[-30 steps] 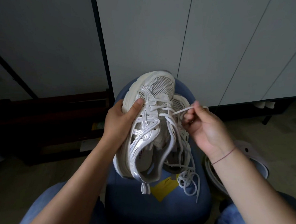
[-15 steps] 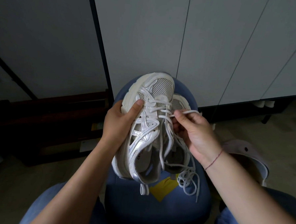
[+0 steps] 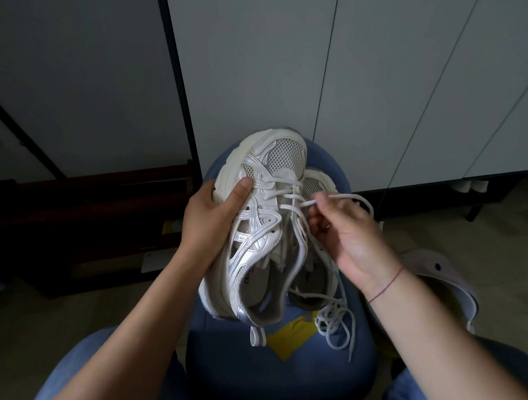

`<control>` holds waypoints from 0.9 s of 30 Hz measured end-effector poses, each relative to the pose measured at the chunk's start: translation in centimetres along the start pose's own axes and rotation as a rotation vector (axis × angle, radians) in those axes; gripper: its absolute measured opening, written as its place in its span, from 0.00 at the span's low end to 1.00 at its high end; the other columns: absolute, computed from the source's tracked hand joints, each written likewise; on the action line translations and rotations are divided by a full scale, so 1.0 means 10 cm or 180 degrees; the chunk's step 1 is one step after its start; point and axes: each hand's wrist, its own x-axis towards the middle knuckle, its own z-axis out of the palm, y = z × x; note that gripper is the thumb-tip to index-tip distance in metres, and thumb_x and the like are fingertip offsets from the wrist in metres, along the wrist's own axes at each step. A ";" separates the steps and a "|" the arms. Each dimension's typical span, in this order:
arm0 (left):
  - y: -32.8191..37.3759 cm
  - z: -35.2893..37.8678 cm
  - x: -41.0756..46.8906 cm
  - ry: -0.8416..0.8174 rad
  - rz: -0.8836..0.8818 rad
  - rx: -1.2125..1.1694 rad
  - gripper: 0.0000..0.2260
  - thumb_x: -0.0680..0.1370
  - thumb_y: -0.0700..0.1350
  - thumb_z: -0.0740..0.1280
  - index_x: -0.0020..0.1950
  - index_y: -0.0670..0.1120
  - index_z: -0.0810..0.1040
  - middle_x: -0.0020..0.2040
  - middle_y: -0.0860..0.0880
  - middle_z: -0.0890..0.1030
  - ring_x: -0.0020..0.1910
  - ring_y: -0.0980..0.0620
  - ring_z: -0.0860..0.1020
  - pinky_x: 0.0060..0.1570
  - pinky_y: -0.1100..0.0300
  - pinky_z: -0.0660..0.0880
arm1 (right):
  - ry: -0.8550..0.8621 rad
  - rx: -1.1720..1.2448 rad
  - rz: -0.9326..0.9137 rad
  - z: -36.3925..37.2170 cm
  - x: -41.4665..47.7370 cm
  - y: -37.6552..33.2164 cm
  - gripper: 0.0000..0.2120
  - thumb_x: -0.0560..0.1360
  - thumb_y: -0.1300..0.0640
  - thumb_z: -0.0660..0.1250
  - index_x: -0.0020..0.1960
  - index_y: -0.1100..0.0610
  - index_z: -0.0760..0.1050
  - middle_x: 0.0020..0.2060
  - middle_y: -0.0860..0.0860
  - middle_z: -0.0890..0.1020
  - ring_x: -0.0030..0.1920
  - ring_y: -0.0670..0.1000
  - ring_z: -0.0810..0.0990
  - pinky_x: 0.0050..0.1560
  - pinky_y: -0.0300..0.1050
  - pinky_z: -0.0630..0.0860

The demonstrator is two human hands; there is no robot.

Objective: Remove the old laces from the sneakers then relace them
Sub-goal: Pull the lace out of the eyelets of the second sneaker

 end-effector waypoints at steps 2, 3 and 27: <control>0.00 0.01 0.00 0.0010 -0.0010 0.0011 0.19 0.72 0.60 0.72 0.58 0.51 0.80 0.49 0.55 0.85 0.47 0.60 0.83 0.47 0.64 0.78 | 0.0059 -0.0437 -0.0278 0.05 -0.02 0.06 0.04 0.69 0.60 0.69 0.43 0.58 0.76 0.34 0.49 0.81 0.36 0.45 0.78 0.41 0.36 0.77; 0.00 0.01 0.00 0.0014 -0.0011 0.0010 0.19 0.72 0.60 0.72 0.57 0.51 0.80 0.49 0.55 0.85 0.47 0.60 0.83 0.47 0.64 0.78 | 0.0135 -0.0625 -0.0403 0.07 -0.03 0.08 0.02 0.71 0.62 0.69 0.43 0.58 0.77 0.34 0.49 0.81 0.36 0.45 0.79 0.42 0.37 0.77; -0.01 0.00 0.00 0.0042 0.0033 0.0009 0.17 0.73 0.58 0.72 0.57 0.51 0.80 0.48 0.56 0.85 0.46 0.63 0.83 0.41 0.72 0.76 | 0.0367 -0.0989 -0.0619 0.02 0.01 0.07 0.06 0.76 0.62 0.65 0.41 0.59 0.76 0.34 0.51 0.83 0.38 0.50 0.81 0.45 0.44 0.79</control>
